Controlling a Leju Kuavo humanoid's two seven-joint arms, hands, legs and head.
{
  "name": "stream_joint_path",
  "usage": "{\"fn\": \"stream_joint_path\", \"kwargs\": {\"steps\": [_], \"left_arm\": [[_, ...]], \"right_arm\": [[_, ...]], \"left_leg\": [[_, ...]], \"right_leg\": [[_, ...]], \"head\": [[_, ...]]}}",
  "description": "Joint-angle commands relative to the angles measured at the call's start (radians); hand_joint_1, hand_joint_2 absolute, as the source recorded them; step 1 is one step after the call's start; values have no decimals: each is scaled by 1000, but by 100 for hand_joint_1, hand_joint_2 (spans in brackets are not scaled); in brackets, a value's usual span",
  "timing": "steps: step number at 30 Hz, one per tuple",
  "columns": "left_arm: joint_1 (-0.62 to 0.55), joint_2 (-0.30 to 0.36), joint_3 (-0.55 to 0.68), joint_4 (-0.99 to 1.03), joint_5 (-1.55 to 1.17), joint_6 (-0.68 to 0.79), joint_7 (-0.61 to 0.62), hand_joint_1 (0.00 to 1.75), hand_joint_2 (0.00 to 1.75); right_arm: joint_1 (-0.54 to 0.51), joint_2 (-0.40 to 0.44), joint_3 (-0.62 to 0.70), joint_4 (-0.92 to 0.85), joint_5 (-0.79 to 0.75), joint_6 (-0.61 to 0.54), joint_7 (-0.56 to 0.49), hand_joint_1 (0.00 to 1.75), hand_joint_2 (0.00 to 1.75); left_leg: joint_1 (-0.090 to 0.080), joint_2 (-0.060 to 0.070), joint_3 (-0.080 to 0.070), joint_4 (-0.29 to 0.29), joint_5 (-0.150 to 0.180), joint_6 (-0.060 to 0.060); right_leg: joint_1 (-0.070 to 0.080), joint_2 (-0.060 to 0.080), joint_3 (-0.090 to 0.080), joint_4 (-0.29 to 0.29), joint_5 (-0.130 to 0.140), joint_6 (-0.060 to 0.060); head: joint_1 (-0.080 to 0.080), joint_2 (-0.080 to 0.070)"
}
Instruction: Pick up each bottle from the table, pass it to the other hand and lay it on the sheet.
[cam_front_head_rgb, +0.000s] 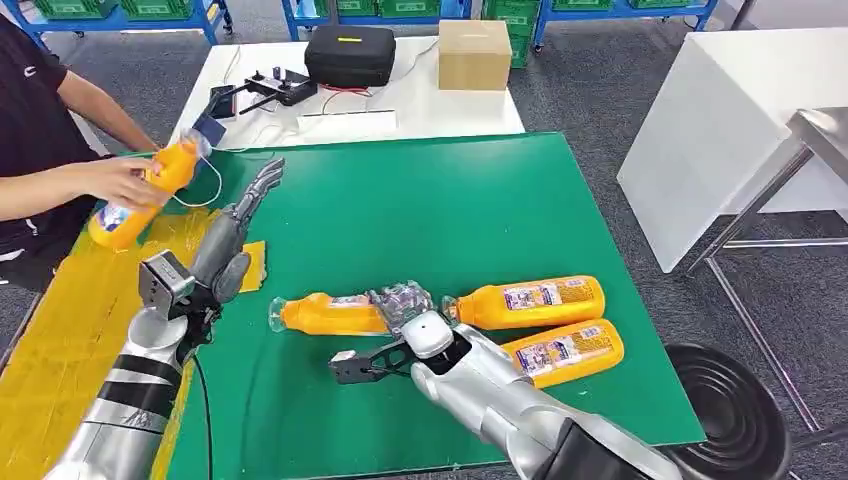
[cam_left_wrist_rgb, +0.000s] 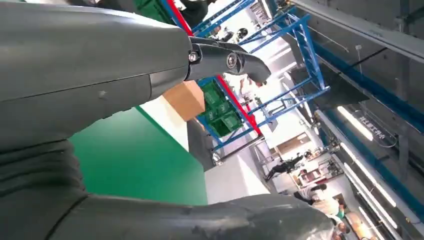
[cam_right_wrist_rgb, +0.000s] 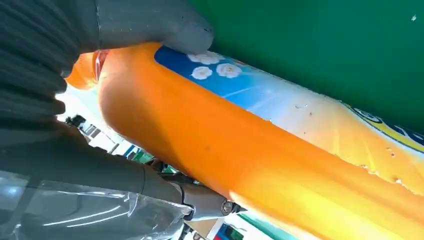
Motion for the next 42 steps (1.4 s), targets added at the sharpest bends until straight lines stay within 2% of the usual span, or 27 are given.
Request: {"fn": "stream_joint_path", "kwargs": {"steps": [1,2,3,4,5,7,8,9,18,19,20,21,22,23,25,37,42], "left_arm": [[-10,-16,-19,87,5,-3,1,0,0],[-9,-16,-19,86,6,-3,0,0,0],[-9,-16,-18,85,7,-3,0,0,0],[-9,-15,-19,84,9,-6,0,0,0],[-9,-18,-12,87,20,-12,4,0,0],[1,-25,15,85,66,-33,27,0,0],[22,-27,44,68,106,-41,50,0,0],[32,-20,49,58,112,-43,51,0,0],[38,-17,52,51,114,-46,51,0,0],[55,-24,79,37,149,-56,63,0,0],[269,-51,274,-172,434,-176,127,0,0],[273,-54,278,-177,439,-177,127,0,0],[277,-59,282,-185,442,-177,126,0,175],[279,-68,288,-190,446,-170,125,0,175],[280,-76,299,-191,466,-159,131,0,175],[282,-100,322,-201,489,-121,143,0,175],[309,-103,311,-205,572,-156,204,0,175]], "right_arm": [[164,-45,-33,128,5,68,-11,175,175],[164,-46,-38,128,6,69,-11,175,175],[163,-45,-47,127,0,65,-10,175,175],[162,-44,-65,124,-12,54,-12,175,175],[158,-41,-96,121,-35,36,-13,175,175],[130,-35,-208,96,-126,-43,-30,175,175],[101,-37,-278,66,-189,-110,-95,175,175],[75,-40,-287,62,-196,-95,-99,175,175],[64,-41,-290,56,-200,-80,-98,175,175],[78,-49,-338,14,-246,-130,-146,175,175],[159,-201,-456,-675,-569,-107,-253,175,175],[161,-205,-453,-688,-574,-103,-248,175,175],[164,-211,-448,-706,-586,-100,-247,175,175],[166,-216,-439,-715,-599,-99,-248,175,175],[169,-222,-415,-717,-611,-111,-261,175,175],[188,-217,-393,-698,-631,-158,-278,175,175],[214,-208,-399,-736,-634,-184,-290,175,175]], "left_leg": [[1,-9,-19,4,6,0],[1,-7,-13,4,4,0],[1,-8,-15,3,5,0],[1,-6,-10,4,2,0],[1,-11,-21,2,7,0],[1,-8,-13,4,4,0],[1,-8,-16,3,5,0],[0,-4,-9,4,2,1],[0,-5,-14,4,3,1],[0,-3,-10,4,1,1],[0,-4,-15,2,3,1],[0,-5,-19,1,5,1],[0,-2,-11,-1,2,1],[0,1,-24,4,0,1],[0,-2,-28,4,0,1],[0,-4,-36,3,1,1],[0,-4,-36,3,1,1]], "right_leg": [[1,-8,-14,1,5,1],[1,-6,-10,1,3,0],[1,-7,-12,0,4,1],[1,-5,-8,1,2,0],[1,-9,-17,-1,6,1],[2,-7,-11,1,3,0],[1,-7,-14,0,5,1],[1,-4,-7,2,1,1],[1,-4,-11,1,3,2],[0,-3,-8,2,1,1],[0,-3,-2,1,3,3],[0,-3,-5,0,5,3],[-1,-1,1,-1,4,1],[-2,1,-13,4,2,1],[-1,-1,-15,3,2,1],[-2,-5,-22,2,2,2],[-2,-5,-22,2,2,2]], "head": [[0,0],[0,0],[0,0],[0,0],[0,0],[0,0],[0,0],[0,0],[0,0],[0,0],[1,0],[0,0],[0,0],[1,0],[0,0],[0,0],[0,0]]}}
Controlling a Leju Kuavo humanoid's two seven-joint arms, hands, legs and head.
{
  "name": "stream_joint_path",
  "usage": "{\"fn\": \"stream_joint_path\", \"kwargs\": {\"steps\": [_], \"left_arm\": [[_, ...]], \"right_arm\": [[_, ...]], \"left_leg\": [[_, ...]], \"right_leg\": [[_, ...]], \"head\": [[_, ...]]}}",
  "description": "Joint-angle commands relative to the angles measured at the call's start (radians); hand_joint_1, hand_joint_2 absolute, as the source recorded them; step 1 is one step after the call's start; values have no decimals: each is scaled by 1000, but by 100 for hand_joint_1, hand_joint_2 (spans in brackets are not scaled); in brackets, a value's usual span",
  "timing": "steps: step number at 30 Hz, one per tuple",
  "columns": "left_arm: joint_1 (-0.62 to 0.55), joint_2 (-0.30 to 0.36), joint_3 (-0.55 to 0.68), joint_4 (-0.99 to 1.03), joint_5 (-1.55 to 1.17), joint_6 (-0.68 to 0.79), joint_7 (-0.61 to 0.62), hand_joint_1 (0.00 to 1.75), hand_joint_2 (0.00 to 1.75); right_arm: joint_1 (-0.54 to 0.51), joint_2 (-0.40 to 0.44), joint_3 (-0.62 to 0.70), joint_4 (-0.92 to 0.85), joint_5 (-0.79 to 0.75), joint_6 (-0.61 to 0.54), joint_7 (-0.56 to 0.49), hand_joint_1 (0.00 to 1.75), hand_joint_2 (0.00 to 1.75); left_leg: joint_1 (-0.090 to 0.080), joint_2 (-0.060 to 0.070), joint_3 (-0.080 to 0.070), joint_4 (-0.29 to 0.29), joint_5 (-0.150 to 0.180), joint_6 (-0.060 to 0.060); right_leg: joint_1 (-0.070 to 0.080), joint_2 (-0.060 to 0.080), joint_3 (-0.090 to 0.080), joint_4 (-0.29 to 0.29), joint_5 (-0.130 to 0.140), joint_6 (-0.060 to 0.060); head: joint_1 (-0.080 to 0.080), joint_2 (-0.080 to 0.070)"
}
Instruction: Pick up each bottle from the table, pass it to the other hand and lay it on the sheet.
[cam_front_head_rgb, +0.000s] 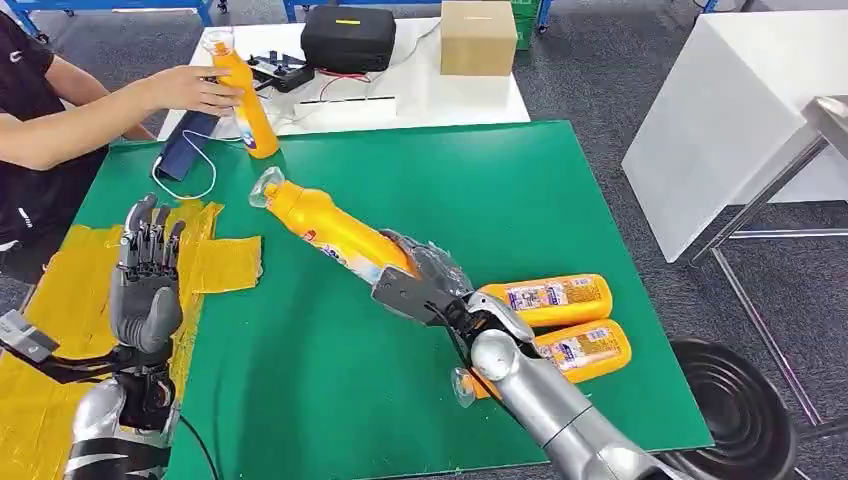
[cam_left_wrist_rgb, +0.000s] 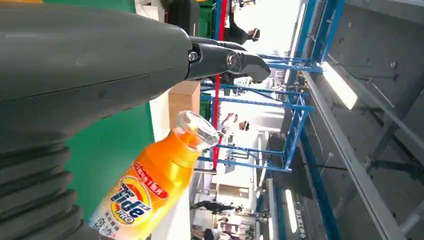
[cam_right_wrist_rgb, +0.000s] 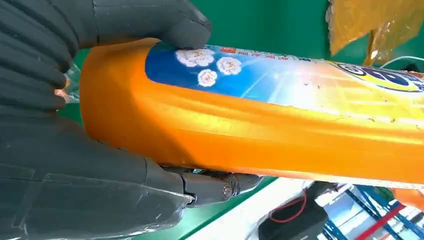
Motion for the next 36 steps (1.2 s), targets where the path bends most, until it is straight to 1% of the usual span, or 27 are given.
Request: {"fn": "stream_joint_path", "kwargs": {"steps": [1,2,3,9,11,14,16,22,24,26,31,36], "left_arm": [[27,-23,3,16,140,-63,103,0,175],[36,-21,-1,17,150,-68,105,0,175],[55,-14,-14,18,213,-96,148,0,175],[120,1,-60,0,316,-136,195,0,175],[138,25,-88,3,370,-167,222,0,175],[167,52,-132,12,473,-215,274,0,175],[175,52,-138,15,472,-216,274,0,175],[168,62,-164,10,471,-217,268,0,175],[166,64,-164,12,471,-217,268,0,175],[166,64,-164,12,471,-217,268,0,175],[163,69,-171,19,475,-223,266,0,175],[163,69,-171,19,475,-223,266,0,175]], "right_arm": [[14,-15,11,-67,-6,-31,-16,175,175],[19,-13,15,-74,-4,-33,-17,175,175],[27,-8,22,-88,5,-41,-26,175,175],[73,11,60,-173,69,-110,-39,175,175],[93,22,64,-206,95,-148,-50,175,175],[96,38,89,-201,117,-154,-50,175,175],[97,44,98,-193,123,-155,-50,175,175],[90,63,152,-153,145,-147,-51,175,175],[88,66,158,-147,147,-146,-49,175,175],[88,66,158,-147,147,-146,-49,175,175],[69,86,200,-101,148,-129,-44,175,175],[69,86,200,-101,148,-129,-44,175,175]], "left_leg": [[0,-1,1,0,-1,0],[1,-1,2,0,-1,0],[0,-1,2,-1,-1,0],[0,0,2,0,-2,-1],[0,-1,0,0,-1,0],[0,0,0,0,-1,-1],[0,1,0,-1,-1,-1],[1,-1,-1,0,-1,-1],[1,-1,1,0,-2,-1],[0,-1,-1,-1,-1,0],[0,0,0,-1,-1,0],[1,-1,-1,-1,-1,0]], "right_leg": [[0,-1,1,0,-1,0],[1,0,2,0,-1,0],[0,0,2,0,-1,0],[0,1,1,0,-2,0],[0,0,0,0,-1,0],[0,0,0,0,-1,0],[0,2,-1,0,-1,0],[1,0,-1,0,-1,0],[1,1,1,0,-2,0],[0,0,-1,0,-1,0],[0,0,0,-1,-1,0],[0,-1,0,0,-1,0]], "head": [[0,0],[0,0],[0,0],[0,0],[0,0],[0,0],[0,0],[0,0],[0,0],[0,0],[0,0],[0,0]]}}
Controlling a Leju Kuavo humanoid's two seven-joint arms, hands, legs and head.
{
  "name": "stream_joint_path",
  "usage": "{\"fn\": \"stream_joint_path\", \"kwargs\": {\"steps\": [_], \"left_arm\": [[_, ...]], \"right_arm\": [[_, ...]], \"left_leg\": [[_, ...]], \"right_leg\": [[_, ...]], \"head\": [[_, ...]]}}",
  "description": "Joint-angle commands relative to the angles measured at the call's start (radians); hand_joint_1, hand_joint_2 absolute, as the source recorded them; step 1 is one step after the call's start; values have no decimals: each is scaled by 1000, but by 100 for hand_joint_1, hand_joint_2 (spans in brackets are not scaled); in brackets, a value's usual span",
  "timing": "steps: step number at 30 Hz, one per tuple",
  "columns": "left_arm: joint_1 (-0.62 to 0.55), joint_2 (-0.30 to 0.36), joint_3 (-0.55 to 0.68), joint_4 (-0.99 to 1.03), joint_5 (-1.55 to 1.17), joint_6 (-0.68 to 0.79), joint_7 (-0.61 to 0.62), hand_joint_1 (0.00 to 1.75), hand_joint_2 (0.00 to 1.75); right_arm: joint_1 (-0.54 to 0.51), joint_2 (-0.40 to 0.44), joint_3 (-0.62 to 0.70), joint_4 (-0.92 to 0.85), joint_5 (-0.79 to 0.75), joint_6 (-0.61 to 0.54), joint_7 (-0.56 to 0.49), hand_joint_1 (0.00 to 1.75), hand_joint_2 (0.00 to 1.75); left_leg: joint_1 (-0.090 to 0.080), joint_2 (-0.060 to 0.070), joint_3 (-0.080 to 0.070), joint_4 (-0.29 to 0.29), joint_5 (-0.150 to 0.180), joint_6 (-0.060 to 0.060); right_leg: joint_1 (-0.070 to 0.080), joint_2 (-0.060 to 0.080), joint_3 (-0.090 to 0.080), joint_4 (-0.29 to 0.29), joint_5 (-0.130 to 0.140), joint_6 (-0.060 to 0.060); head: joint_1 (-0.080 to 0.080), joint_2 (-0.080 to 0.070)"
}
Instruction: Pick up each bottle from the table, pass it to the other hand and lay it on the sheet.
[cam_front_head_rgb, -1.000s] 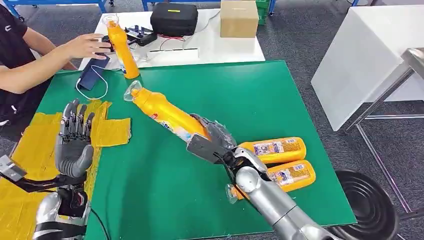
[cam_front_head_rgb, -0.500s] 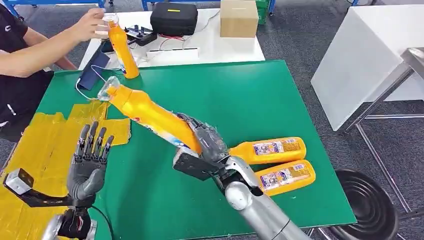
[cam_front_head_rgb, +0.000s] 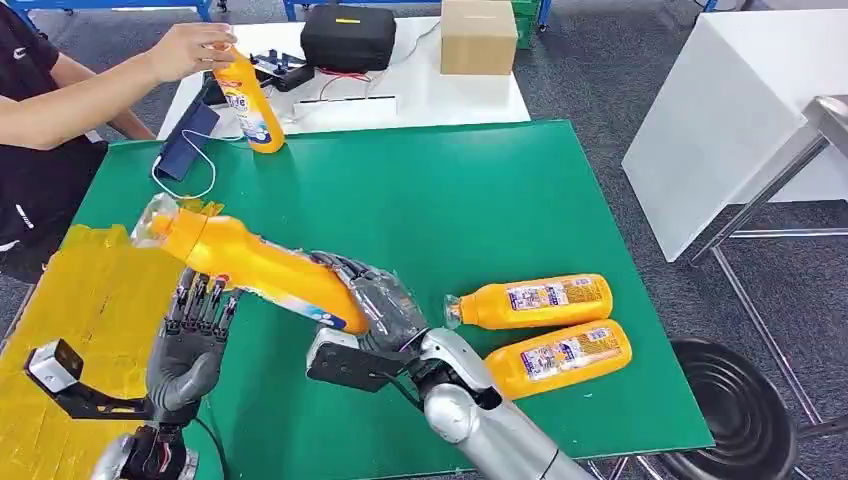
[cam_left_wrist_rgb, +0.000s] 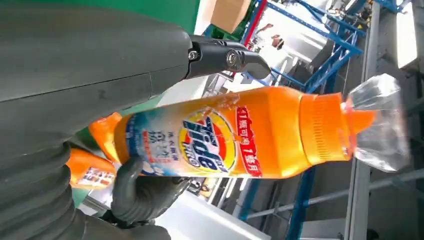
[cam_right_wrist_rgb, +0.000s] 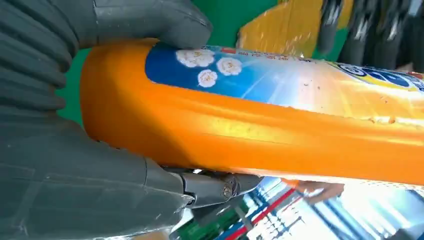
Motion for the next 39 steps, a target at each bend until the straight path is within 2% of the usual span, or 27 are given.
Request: {"fn": "stream_joint_path", "kwargs": {"steps": [1,12,26,39], "left_arm": [[-14,21,-29,34,-1,-1,2,0,175],[-15,21,-30,35,0,-2,1,0,175],[-20,13,-13,41,14,4,-11,0,175],[-11,12,-13,35,17,10,-6,0,175]], "right_arm": [[-49,-3,56,72,1,4,4,175,175],[-53,-4,61,76,2,9,7,175,175],[-79,61,290,235,39,79,26,175,175],[-85,57,311,249,36,92,37,175,175]], "left_leg": [[1,-1,3,0,-1,0],[0,-2,2,0,-1,0],[1,-1,4,-1,-1,-1],[1,-2,2,-1,-1,0]], "right_leg": [[1,0,3,0,-1,0],[0,-1,3,0,-1,0],[1,0,4,-1,-1,0],[0,-1,3,-1,-1,0]], "head": [[0,0],[0,0],[0,0],[0,0]]}}
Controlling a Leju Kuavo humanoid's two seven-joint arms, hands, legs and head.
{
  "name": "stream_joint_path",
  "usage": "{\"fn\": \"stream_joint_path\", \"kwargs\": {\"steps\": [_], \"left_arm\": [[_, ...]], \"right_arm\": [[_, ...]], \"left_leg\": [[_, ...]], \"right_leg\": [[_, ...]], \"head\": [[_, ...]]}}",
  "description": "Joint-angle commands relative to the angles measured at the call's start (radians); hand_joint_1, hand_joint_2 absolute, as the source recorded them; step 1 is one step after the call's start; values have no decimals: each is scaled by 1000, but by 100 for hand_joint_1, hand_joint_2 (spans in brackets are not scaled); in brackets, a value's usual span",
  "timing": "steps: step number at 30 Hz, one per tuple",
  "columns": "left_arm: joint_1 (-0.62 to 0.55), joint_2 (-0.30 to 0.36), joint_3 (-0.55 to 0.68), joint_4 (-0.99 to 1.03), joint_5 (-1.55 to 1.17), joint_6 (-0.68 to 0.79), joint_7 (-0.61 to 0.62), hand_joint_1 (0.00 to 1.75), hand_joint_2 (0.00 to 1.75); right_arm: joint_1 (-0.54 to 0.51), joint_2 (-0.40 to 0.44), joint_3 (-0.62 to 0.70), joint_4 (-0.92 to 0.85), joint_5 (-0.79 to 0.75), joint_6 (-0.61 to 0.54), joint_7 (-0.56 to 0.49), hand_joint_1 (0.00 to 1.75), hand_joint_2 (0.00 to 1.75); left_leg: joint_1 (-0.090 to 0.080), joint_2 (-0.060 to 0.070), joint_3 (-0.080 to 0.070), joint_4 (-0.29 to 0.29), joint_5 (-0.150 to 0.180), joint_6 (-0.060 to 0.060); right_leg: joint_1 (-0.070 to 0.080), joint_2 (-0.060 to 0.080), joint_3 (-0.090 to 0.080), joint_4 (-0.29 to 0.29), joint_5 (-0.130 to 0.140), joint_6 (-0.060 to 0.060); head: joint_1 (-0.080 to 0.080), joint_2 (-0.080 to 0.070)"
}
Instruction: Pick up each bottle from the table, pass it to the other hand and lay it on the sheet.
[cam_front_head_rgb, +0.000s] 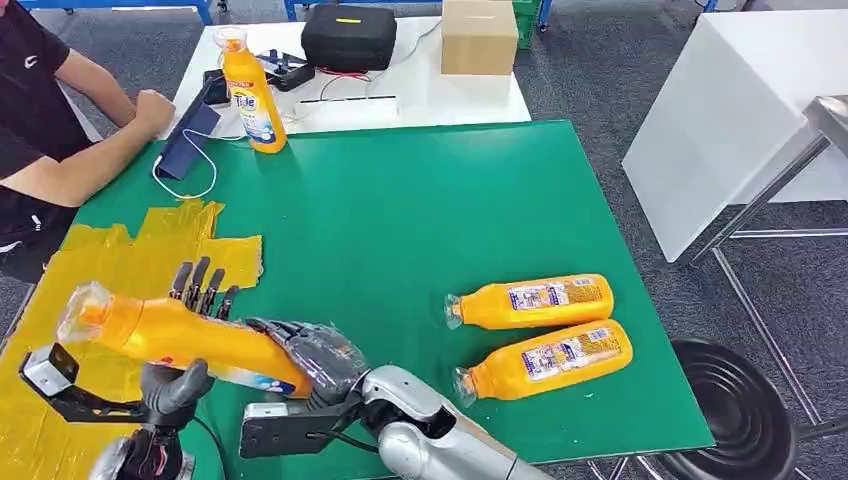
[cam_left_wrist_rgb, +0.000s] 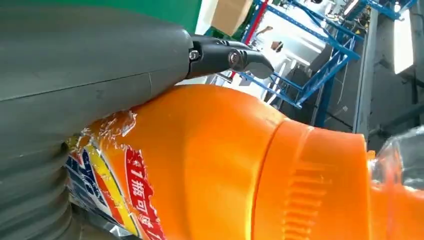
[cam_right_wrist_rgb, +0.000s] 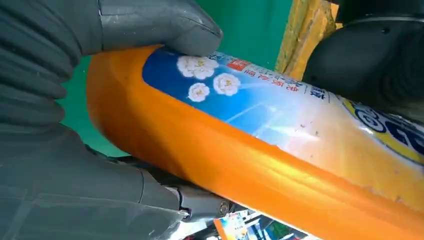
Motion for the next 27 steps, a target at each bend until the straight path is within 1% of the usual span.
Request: {"fn": "stream_joint_path", "kwargs": {"steps": [1,2,3,4,21,27], "left_arm": [[-21,2,-6,31,-2,3,7,0,175],[-20,-1,-6,29,0,3,6,0,175],[-18,-3,-4,28,1,2,5,168,175],[-16,-7,-2,25,6,0,1,175,175],[-6,-15,-1,13,11,-11,-5,175,175],[-9,-20,13,2,-9,-15,-29,175,175]], "right_arm": [[-40,-14,73,87,2,15,3,175,175],[-40,-14,73,88,1,16,4,175,175],[-39,-15,73,88,1,16,4,175,175],[-39,-16,73,89,1,17,4,175,175],[-35,-25,62,91,-1,19,7,175,175],[-29,-28,39,90,3,9,13,175,175]], "left_leg": [[1,-2,4,-1,-1,-1],[1,-2,2,-1,0,0],[1,-2,3,-1,-1,-1],[0,-1,2,-1,0,0],[1,-3,2,0,0,0],[1,-2,2,0,0,0]], "right_leg": [[1,-1,4,-1,-1,0],[1,-1,3,-1,-1,0],[1,-1,4,-1,-1,0],[0,-1,2,-1,0,0],[1,-2,3,-1,-1,0],[1,-2,2,-1,0,0]], "head": [[0,0],[0,0],[0,0],[0,0],[0,0],[0,0]]}}
